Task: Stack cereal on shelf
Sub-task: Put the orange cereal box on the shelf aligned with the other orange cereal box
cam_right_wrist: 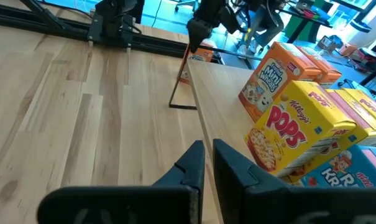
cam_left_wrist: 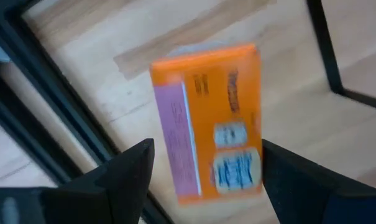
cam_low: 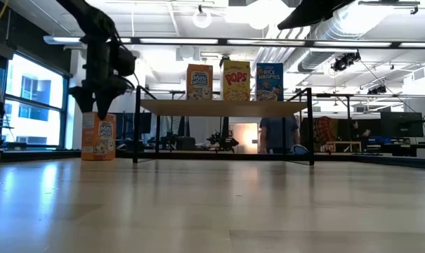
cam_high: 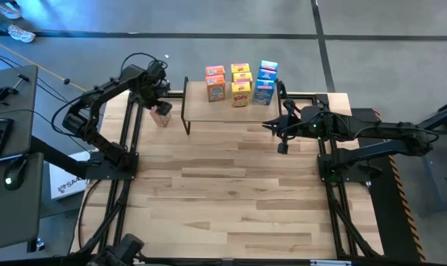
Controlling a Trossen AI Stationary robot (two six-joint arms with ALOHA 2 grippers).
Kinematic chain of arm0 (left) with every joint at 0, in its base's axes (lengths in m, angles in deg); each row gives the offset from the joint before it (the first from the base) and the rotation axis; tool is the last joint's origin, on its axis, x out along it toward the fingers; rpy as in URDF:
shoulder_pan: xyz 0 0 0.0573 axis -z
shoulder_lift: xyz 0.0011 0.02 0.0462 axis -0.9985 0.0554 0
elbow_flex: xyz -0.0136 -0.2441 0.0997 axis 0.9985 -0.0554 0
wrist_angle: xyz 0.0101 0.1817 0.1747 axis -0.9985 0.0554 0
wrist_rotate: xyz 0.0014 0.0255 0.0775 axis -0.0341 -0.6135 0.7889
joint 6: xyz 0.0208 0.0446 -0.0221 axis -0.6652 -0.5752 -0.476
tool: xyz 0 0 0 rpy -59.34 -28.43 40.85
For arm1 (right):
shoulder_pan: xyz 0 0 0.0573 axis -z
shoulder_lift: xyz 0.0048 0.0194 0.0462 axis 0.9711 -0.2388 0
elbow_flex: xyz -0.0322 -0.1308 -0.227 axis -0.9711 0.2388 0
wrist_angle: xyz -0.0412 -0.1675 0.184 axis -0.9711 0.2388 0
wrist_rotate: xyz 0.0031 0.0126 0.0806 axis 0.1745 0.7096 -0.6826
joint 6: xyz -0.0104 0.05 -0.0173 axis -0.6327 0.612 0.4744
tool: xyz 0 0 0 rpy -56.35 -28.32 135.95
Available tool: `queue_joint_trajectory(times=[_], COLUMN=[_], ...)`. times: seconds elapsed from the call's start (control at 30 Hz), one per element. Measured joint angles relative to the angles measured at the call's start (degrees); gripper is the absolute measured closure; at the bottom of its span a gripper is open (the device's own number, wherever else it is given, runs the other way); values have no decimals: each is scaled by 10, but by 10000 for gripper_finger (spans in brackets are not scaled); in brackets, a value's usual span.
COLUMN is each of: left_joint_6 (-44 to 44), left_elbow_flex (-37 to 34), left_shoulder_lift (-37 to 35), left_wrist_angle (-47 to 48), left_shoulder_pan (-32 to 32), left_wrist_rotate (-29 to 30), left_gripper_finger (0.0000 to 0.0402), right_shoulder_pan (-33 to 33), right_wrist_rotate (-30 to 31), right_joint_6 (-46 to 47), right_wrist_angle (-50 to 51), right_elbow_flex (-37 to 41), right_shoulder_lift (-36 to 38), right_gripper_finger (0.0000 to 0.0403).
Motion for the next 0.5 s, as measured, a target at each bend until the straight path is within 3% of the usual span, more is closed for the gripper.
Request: queue_joint_trajectory(times=[0.5], left_joint_6=[-43], left_elbow_flex=[-30], left_shoulder_lift=[-7], left_wrist_angle=[-73], left_shoulder_pan=[7], left_wrist_rotate=[0], left_gripper_finger=[144], right_shoulder_pan=[0], right_wrist_rotate=[0], right_joint_6=[16], right_wrist_angle=[0], right_elbow_flex=[0], right_shoulder_lift=[0], right_gripper_finger=[386])
